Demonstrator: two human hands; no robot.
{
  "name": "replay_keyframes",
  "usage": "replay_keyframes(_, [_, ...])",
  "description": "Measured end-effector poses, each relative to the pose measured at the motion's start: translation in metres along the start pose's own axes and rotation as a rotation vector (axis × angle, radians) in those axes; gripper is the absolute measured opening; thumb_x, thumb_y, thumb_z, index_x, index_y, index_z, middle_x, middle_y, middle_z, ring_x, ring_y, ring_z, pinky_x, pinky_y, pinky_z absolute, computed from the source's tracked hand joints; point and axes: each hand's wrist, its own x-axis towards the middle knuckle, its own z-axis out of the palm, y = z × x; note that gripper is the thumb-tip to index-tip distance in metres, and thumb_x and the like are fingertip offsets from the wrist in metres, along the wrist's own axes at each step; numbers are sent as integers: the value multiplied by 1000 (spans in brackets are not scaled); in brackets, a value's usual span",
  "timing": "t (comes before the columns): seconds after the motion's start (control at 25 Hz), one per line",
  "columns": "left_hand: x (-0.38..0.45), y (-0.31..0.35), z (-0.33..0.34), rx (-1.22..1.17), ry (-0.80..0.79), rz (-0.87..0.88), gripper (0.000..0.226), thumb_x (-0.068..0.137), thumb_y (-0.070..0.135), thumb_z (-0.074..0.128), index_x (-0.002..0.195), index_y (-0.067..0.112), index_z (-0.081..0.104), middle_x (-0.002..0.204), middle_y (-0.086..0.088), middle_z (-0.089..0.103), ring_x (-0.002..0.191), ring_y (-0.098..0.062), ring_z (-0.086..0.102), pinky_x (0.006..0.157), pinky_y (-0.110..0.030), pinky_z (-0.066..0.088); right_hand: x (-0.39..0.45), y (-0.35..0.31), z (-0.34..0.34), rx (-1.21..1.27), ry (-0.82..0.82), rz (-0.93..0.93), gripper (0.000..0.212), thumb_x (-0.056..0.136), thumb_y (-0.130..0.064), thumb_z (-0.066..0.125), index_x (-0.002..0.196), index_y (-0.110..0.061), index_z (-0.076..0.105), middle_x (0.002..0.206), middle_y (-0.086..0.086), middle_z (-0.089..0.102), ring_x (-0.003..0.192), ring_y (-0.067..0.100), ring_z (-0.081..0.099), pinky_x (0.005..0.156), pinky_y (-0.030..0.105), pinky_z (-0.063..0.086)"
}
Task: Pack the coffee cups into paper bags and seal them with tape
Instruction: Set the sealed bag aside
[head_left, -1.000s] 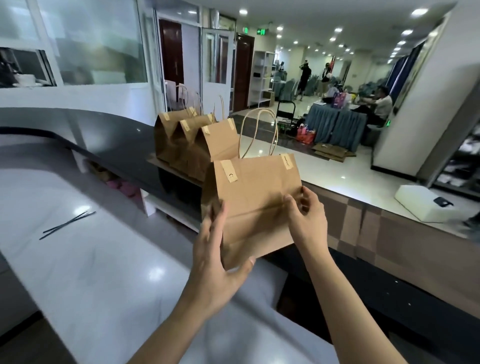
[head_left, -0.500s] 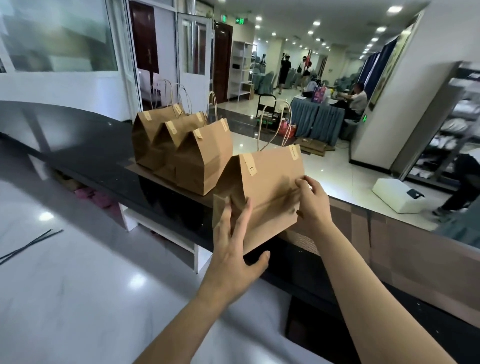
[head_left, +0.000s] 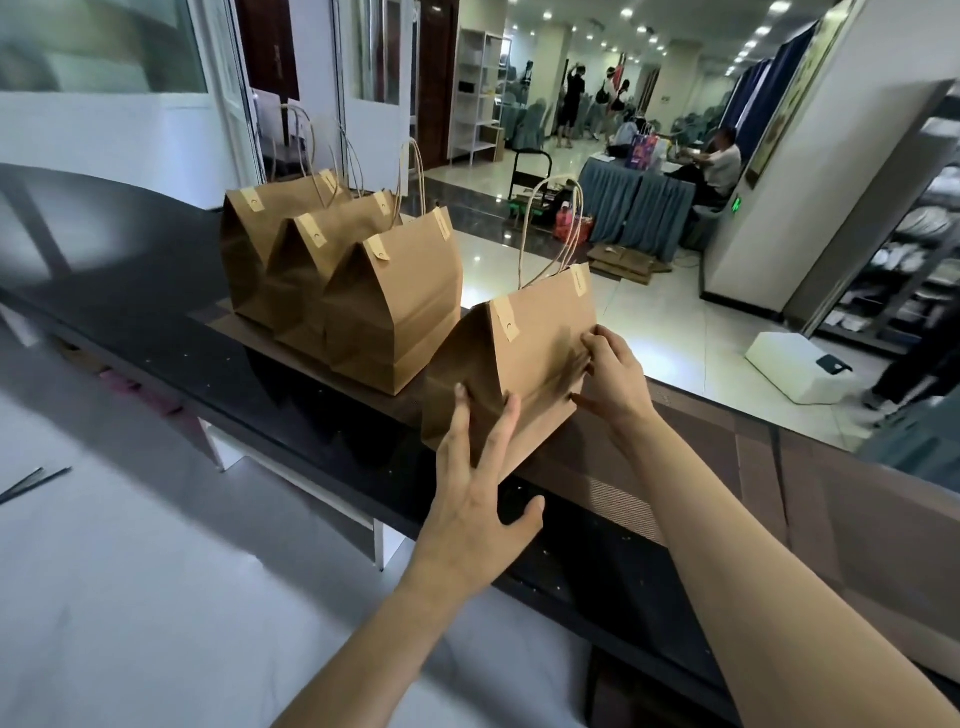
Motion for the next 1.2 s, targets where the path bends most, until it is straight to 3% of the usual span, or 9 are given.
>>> replay_keyframes(0.12, [12,-12,6,24,12,-9,104,85,35,76,159,47,4,166,8,-25,156,-24,3,120,-36,16,20,4,10,-24,-31,-6,44,104,-33,52,147,-28,49,114,-16,58,108,11,56,91,49,58])
replay_keyframes(0.24, [23,-19,10,15,16,-32,104,86,33,76,159,48,4,165,10,-28,156,-22,2,121,-37,22,36,7,22,-41,-84,-13,55,103,-37,55,155,-32,39,135,-12,50,123,15,50,93,50,58])
replay_keyframes(0.4, [37,-29,13,24,33,-39,101,86,33,76,159,47,7,166,10,-25,156,-18,-3,120,-35,18,53,12,38,-85,-108,-63,64,101,-40,57,159,-31,30,143,-6,45,125,17,49,93,50,58])
replay_keyframes(0.48, [40,-32,15,36,24,-51,100,87,34,76,159,48,7,166,12,-25,156,-18,-2,118,-35,18,61,14,43,-139,-79,-113,64,100,-43,57,157,-28,33,140,0,49,120,19,56,88,47,61])
replay_keyframes(0.6, [43,-35,18,34,34,-47,100,86,33,76,159,48,9,166,11,-24,156,-23,3,120,-39,24,66,17,49,-136,-91,-144,51,103,-38,55,150,-25,40,116,-9,57,100,9,60,91,49,59])
replay_keyframes(0.68, [45,-37,18,17,43,-58,101,85,30,77,159,48,10,166,11,-23,157,-24,5,122,-45,29,66,19,53,-128,-126,-148,51,104,-38,54,151,-25,39,117,-9,59,99,4,59,92,47,59])
replay_keyframes(1.08, [56,-47,13,-24,55,-80,102,84,27,79,158,48,13,166,13,-22,155,-26,11,119,-53,35,71,18,70,-153,-236,-148,60,106,-37,50,161,-30,27,155,-1,45,119,9,53,100,38,52])
replay_keyframes(1.2, [56,-47,14,-25,58,-68,101,84,28,79,158,48,14,166,13,-22,155,-25,12,120,-51,35,70,21,71,-173,-229,-151,60,107,-39,48,161,-26,26,159,1,41,132,14,49,111,44,46])
